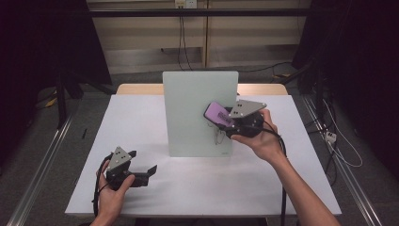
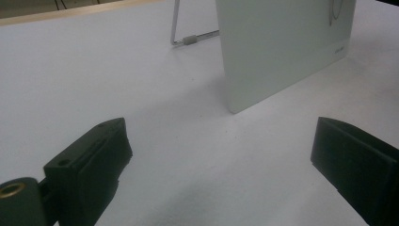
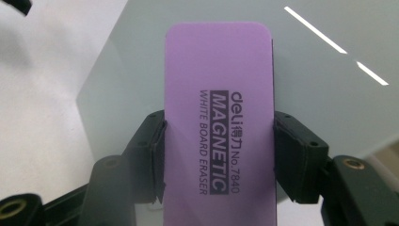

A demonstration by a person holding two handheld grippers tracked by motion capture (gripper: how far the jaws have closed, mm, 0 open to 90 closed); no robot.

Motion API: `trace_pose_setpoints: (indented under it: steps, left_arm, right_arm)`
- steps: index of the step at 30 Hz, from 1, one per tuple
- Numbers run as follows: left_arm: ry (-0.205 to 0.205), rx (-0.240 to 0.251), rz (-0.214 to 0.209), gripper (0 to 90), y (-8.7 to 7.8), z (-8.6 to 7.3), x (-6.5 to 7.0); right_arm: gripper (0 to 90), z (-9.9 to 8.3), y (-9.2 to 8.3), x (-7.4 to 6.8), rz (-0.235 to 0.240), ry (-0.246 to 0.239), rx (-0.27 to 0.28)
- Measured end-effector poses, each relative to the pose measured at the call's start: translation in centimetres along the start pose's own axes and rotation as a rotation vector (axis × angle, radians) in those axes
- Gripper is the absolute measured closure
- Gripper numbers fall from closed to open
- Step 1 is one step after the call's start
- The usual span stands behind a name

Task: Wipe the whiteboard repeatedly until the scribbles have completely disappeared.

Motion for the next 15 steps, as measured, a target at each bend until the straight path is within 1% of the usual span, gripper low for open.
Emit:
trace_pose_setpoints:
  steps: [4,8,10,12,14,15]
  left_arm:
    - [-0.005,0.002,0.003,4.8,0.0,0.0,0.0]
    - [0.003,-0.005,-0.005,4.8,0.0,0.0,0.0]
    - [0.000,0.000,-0.003,4.8,0.0,0.0,0.0]
    - [0.005,-0.001,0.002,4.7,0.0,0.0,0.0]
    - [-0.003,-0.001,0.004,4.8,-0.1,0.0,0.0]
    - [0.000,-0.001,0.005,4.8,-0.1,0.0,-0.1]
  right_arm:
    - [42.6,1.2,-0.8,0.9,-0.024,0.012,0.027]
    - [42.6,1.9,-1.0,1.3,-0.029,0.020,0.038]
    - [42.6,1.8,-0.9,1.2,-0.034,0.015,0.039]
    - [42.6,1.5,-0.8,1.1,-0.028,0.009,0.028]
    - [42.6,1.0,-0.5,0.8,-0.021,0.008,0.019]
    - [42.6,0.7,-0.4,0.6,-0.018,0.007,0.016]
Point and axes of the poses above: each handheld gripper's, and its own axes: y roughly forward along the jaws, z roughly out of its top, x roughly to its right, the point moved 4 cm from there along y, roughly forward along the jaws, and after that the axes turned 15 degrees about y, right-handed, at the moved point
